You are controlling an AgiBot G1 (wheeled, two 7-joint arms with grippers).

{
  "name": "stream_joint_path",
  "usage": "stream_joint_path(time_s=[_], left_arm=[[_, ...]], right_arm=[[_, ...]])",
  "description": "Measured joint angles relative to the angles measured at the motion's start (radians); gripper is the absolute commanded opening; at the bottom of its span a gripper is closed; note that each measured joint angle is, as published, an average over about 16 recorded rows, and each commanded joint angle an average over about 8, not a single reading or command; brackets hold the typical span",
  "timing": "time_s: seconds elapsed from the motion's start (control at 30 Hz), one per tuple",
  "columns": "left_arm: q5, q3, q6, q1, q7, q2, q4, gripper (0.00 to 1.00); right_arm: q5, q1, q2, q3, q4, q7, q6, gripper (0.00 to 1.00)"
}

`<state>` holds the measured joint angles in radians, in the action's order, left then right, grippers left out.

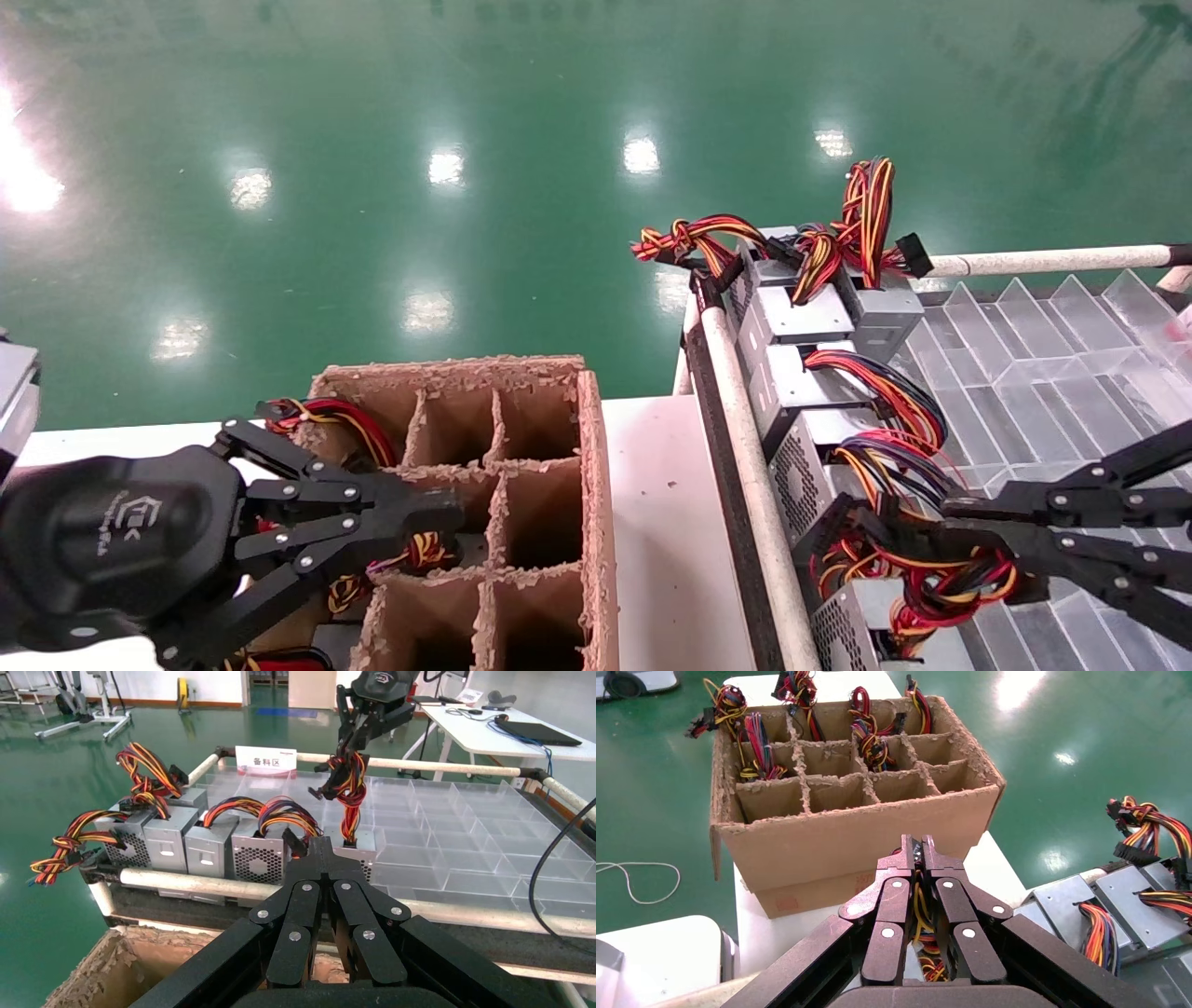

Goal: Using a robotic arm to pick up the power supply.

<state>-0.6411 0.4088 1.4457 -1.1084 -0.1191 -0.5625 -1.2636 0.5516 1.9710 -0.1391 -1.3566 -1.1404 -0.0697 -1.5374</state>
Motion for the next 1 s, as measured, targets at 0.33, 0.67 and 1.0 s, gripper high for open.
stream_joint_path(time_s=[0.33,0.67,1.0], left_arm=[[0.0,0.0,0.0,0.0,0.0,0.0,0.0,0.0],[0.0,0.0,0.0,0.0,0.0,0.0,0.0,0.0],[0.0,0.0,0.0,0.0,0.0,0.0,0.0,0.1]], right_arm=[[0.008,0.016,0.019,0.009,-0.034,0.035,0.009,1.0],[-0.007,0.024,0.003,0.036,-0.049,0.052,0.014,1.0],[0.001,-0.067,-0.05,0.143,-0.059,0.068,0.017,1.0]])
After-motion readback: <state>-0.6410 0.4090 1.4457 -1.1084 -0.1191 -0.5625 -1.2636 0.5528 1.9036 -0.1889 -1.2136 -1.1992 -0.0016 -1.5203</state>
